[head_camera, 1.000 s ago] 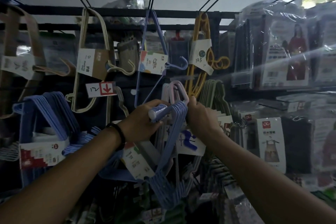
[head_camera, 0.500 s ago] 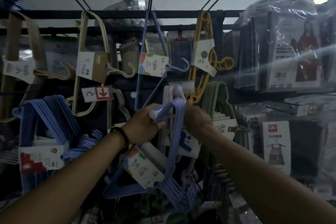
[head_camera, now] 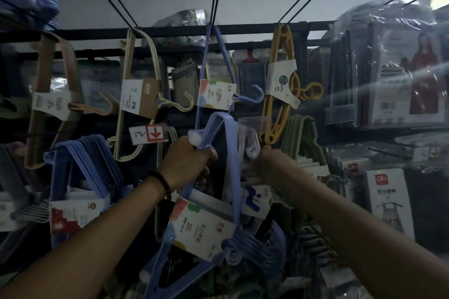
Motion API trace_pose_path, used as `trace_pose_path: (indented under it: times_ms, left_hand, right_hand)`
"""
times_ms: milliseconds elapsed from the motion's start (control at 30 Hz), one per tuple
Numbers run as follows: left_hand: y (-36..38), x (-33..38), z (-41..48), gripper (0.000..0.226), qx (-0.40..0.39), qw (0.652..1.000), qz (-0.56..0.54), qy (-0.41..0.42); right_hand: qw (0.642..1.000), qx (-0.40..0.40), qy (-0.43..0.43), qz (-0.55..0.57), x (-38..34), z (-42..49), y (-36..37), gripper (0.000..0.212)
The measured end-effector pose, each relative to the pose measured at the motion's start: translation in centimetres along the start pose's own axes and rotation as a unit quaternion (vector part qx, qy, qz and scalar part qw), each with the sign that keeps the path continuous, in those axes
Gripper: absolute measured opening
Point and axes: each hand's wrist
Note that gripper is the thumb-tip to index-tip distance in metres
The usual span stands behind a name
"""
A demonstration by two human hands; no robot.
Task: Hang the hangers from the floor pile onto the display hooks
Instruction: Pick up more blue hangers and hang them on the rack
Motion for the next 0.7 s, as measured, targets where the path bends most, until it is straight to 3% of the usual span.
trace_pose_path:
  times_ms: [100,233,333,433,533,633,700]
  left_hand:
    - [-1.7,1.8,-0.3,0.03,0.066,0.997,-0.041,0.004]
    - [-4.1,4.9,0.1,0.037,0.117,0.99,-0.08,0.026]
    - [-5.8,7.1,1.5,0.037,0.137,0.987,-0.075,0.035]
    - [-7.2,9.7,3.3,0.047,0.147,0.984,-0.093,0.04]
    - [-8.4,13.0,5.0,0.045,0.121,0.986,-0.114,0.034]
    - [-9.5,14.9,6.1,0.055,0.083,0.996,0.045,0.007]
    - [-9.6,14.9,6.4,0.053,0.109,0.977,0.179,0.025]
  right_hand:
    - [0.998,0.036,-0.05,0.02,-1.6,-4.5,-4.2,0.043]
    - [0.937,0.059,-0.182,0.292,-4.7,-12.2,-9.9,0.069]
    - [0.958,0.09,-0.227,0.15,-6.9,-13.7,-12.5,0.069]
    - [0.97,0.112,-0.21,0.041,-9.5,-12.4,-14.1,0.04]
    - [0.964,0.196,-0.178,0.007,-10.9,-9.2,-15.9,0.025]
    - [0.961,0.23,-0.144,-0.048,-11.1,-6.7,-19.3,0.021]
    - [0.965,0.218,-0.122,-0.08,-11.0,-5.6,-21.9,0.021]
Point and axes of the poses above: each hand's wrist, its own z-axis towards the middle knuckle, its own y-axis out of the palm, x = y × z, and after that the axes turned 12 degrees about -x, right-handed
